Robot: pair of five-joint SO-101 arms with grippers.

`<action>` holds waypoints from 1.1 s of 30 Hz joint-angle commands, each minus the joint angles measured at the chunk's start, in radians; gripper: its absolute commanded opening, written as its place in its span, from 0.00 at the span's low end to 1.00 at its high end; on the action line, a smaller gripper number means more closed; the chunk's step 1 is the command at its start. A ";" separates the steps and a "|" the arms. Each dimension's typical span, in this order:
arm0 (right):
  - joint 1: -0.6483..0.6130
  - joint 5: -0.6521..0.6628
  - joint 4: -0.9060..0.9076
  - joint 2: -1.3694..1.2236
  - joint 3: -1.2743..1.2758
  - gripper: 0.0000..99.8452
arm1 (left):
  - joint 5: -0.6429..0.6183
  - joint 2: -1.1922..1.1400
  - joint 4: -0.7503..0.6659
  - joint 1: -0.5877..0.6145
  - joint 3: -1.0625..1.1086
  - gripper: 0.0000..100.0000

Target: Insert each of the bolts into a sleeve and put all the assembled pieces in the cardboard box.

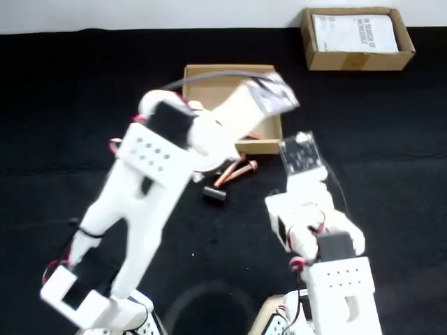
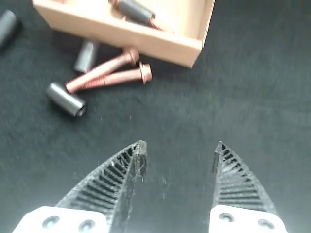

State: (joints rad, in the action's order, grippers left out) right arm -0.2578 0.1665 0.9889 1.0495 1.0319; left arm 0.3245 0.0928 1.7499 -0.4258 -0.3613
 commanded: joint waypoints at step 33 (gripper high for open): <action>-0.331 0.594 0.162 -1.121 -0.843 0.21 | -0.404 0.823 -0.298 1.009 0.682 0.01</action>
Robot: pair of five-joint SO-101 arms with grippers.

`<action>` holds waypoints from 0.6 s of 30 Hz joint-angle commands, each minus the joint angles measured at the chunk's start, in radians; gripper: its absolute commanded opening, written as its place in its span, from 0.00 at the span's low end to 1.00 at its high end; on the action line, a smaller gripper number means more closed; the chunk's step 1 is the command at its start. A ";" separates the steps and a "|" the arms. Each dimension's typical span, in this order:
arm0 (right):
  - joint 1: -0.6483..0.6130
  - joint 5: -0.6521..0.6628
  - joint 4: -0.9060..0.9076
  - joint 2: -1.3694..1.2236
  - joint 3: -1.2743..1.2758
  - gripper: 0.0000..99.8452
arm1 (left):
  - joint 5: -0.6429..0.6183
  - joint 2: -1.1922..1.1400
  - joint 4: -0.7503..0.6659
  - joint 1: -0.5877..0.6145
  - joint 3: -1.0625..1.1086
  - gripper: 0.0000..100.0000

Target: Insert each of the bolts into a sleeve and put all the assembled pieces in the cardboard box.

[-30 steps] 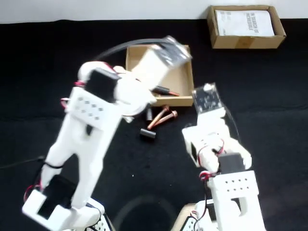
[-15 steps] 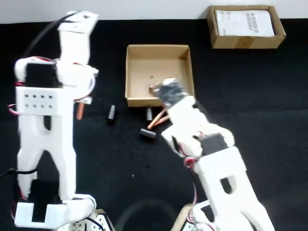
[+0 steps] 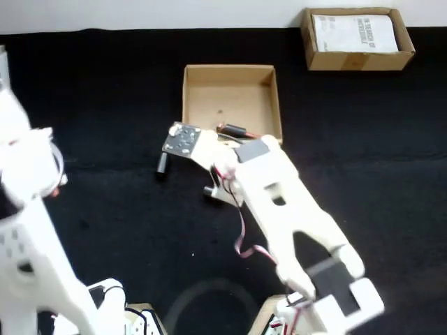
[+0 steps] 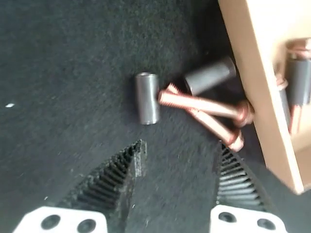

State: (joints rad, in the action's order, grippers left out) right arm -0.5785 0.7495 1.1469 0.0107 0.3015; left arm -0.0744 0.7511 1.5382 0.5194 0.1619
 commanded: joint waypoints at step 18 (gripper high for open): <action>-0.128 -0.029 -0.004 -0.285 -0.203 0.21 | -0.005 0.750 -0.305 0.117 0.852 0.01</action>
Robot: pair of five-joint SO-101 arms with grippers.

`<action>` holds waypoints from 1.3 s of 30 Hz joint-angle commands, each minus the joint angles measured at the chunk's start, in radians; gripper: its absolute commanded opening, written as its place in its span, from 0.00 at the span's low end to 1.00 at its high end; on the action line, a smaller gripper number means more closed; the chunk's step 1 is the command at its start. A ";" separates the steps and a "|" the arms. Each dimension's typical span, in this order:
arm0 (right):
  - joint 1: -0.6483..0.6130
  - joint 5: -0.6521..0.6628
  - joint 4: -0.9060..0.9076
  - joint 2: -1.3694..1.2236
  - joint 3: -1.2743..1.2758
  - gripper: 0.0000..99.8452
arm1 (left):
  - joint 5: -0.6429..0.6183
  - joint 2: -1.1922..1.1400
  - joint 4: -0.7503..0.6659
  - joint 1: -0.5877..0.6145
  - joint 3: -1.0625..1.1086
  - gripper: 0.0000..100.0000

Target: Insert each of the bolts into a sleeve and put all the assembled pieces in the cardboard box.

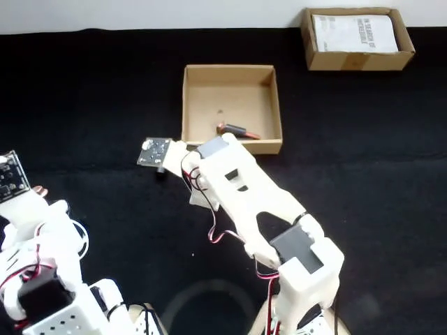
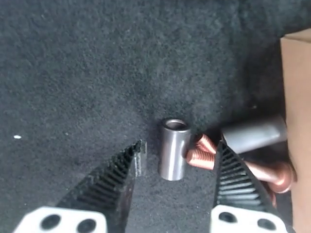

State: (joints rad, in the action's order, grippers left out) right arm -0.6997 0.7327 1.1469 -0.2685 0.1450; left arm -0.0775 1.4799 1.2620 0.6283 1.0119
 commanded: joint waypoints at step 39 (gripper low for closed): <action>0.219 -0.075 0.619 -0.096 -1.035 0.01 | -0.005 -0.019 -0.141 -0.197 0.044 0.01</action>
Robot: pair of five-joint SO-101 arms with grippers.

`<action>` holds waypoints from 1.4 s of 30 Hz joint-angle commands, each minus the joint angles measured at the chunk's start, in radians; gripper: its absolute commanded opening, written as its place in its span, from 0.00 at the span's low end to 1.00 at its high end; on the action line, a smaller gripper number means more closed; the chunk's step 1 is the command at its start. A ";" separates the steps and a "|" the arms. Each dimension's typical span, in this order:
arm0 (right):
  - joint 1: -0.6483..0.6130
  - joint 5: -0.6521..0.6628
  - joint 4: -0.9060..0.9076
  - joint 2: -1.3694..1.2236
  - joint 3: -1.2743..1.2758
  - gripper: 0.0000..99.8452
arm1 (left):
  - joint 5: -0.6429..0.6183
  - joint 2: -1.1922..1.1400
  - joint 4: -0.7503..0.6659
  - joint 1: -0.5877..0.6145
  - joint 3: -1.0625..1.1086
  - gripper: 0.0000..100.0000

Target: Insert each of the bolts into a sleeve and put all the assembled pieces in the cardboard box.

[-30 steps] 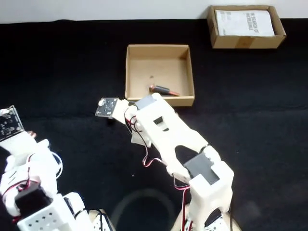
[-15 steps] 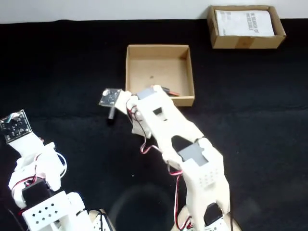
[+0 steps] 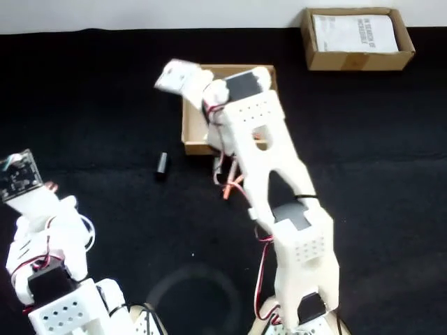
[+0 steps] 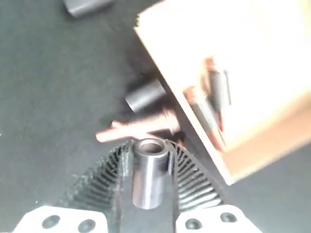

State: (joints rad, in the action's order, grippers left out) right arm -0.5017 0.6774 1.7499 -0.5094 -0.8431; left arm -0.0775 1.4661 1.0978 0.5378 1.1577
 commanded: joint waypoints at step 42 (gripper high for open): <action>0.019 -0.832 -0.449 1.945 1.626 0.01 | -0.158 -0.716 0.287 -0.832 -0.868 0.01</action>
State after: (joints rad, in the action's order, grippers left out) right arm -0.4895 -0.0499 1.4001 1.3195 0.6774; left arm -0.2309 0.7526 1.3894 -0.2493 0.3383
